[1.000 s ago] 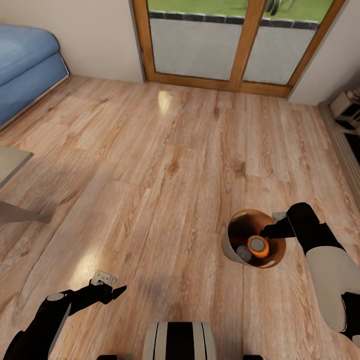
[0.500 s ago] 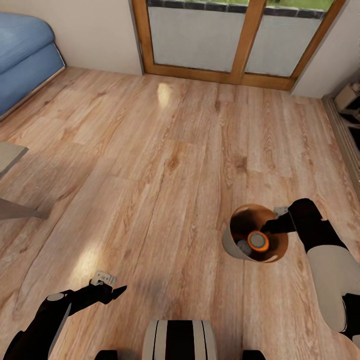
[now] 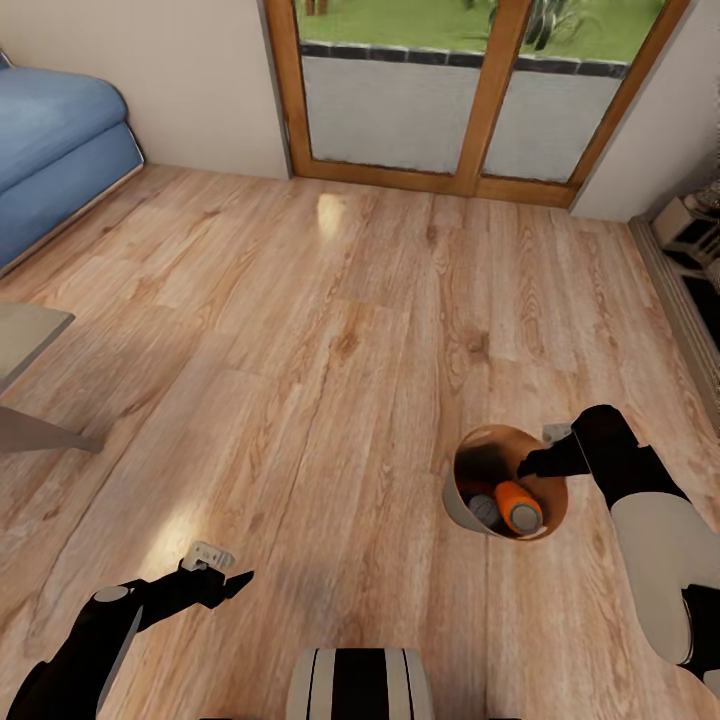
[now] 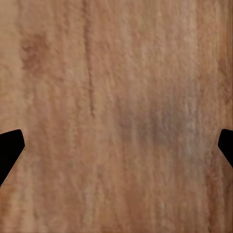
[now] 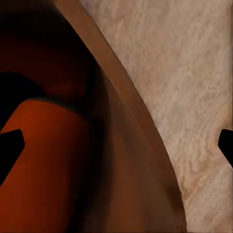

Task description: Put the three can of soda from the living room inside the tash can in the kitchen.

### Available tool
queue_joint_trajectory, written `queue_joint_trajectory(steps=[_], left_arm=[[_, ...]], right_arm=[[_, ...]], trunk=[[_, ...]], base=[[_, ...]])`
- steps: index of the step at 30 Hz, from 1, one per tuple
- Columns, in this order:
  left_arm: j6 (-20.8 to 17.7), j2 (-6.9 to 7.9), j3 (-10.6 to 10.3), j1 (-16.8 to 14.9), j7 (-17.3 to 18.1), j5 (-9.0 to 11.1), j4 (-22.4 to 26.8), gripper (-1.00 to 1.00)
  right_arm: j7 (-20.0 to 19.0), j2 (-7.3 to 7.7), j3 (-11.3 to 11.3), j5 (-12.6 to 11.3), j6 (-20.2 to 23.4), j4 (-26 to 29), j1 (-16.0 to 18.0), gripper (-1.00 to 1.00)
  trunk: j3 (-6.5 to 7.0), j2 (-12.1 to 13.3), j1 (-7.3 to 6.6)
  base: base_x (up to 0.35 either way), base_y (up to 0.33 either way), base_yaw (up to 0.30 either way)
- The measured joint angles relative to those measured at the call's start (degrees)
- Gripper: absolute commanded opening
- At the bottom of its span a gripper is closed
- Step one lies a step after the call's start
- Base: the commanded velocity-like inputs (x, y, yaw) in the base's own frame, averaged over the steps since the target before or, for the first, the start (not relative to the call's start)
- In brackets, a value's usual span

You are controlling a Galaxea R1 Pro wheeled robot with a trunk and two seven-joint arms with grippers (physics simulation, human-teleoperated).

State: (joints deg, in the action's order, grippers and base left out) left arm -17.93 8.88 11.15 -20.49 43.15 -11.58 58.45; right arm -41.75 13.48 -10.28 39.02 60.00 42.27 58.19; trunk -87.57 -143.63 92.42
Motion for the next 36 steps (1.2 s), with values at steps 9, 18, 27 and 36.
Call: queue_joint_trajectory(steps=[9, 18, 27, 36], left_arm=[[0.0, 0.0, -0.04, 0.01, 0.0, -0.08, 0.0, 1.0], [0.0, 0.0, -0.06, 0.0, 0.0, -0.23, 0.0, 1.0], [0.0, 0.0, -0.07, -0.02, 0.0, -0.36, 0.0, 1.0], [-0.06, 0.0, -0.07, -0.04, 0.0, -0.45, -0.44, 1.0]], right_arm=[[0.0, -0.06, 0.0, 0.0, 0.0, 0.0, 0.0, 1.0], [0.0, 0.04, 0.0, 0.0, 0.0, 0.0, 0.0, 1.0], [0.06, -0.06, 0.0, 0.0, 0.0, 0.0, -0.28, 1.0], [0.09, -0.05, 0.0, -0.02, 0.0, -0.01, -0.64, 1.0]], trunk=[[1.99, 0.12, -0.23], [3.99, 0.24, -0.46], [5.98, 0.36, -0.7], [7.68, 3.17, -2.27]], base=[[0.0, 0.0, 0.0], [0.0, 0.0, 0.0], [0.0, 0.0, 0.0], [0.0, 0.0, 0.0]])
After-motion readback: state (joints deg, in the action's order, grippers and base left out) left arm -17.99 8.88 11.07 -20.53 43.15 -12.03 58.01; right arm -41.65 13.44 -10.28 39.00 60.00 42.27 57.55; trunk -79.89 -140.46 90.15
